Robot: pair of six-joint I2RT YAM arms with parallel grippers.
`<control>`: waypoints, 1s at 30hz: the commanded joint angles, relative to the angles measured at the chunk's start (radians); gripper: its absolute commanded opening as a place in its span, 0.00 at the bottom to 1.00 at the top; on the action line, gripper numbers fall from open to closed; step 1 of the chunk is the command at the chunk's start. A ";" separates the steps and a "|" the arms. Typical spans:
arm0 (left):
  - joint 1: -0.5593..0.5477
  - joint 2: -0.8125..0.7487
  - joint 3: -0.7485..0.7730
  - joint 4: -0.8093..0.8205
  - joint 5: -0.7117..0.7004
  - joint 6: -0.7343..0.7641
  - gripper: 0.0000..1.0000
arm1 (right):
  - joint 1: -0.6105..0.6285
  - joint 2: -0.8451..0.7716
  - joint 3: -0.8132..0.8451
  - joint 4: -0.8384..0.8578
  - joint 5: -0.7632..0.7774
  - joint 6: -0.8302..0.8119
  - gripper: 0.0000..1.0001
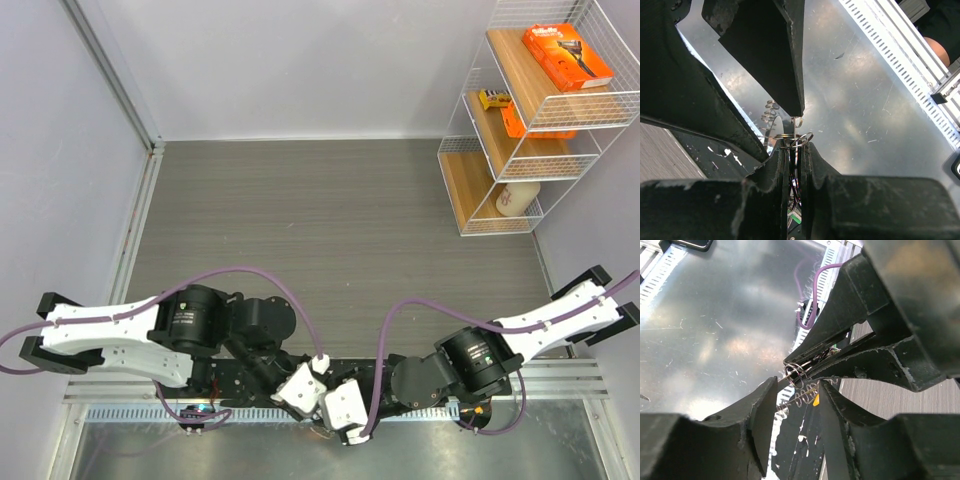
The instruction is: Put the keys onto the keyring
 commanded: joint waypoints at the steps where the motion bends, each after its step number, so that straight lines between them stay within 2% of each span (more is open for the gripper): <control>1: -0.006 -0.036 0.032 0.076 -0.019 0.007 0.00 | 0.002 0.011 0.056 0.049 -0.024 0.003 0.43; 14: -0.006 -0.073 0.007 0.113 -0.079 -0.013 0.00 | 0.002 0.040 0.071 0.055 -0.050 0.013 0.39; 21: -0.007 -0.076 -0.003 0.121 -0.087 -0.014 0.00 | 0.004 0.045 0.074 0.065 -0.054 0.004 0.31; 30: -0.007 -0.084 -0.009 0.121 -0.085 -0.017 0.00 | 0.004 0.049 0.080 0.062 -0.074 -0.019 0.27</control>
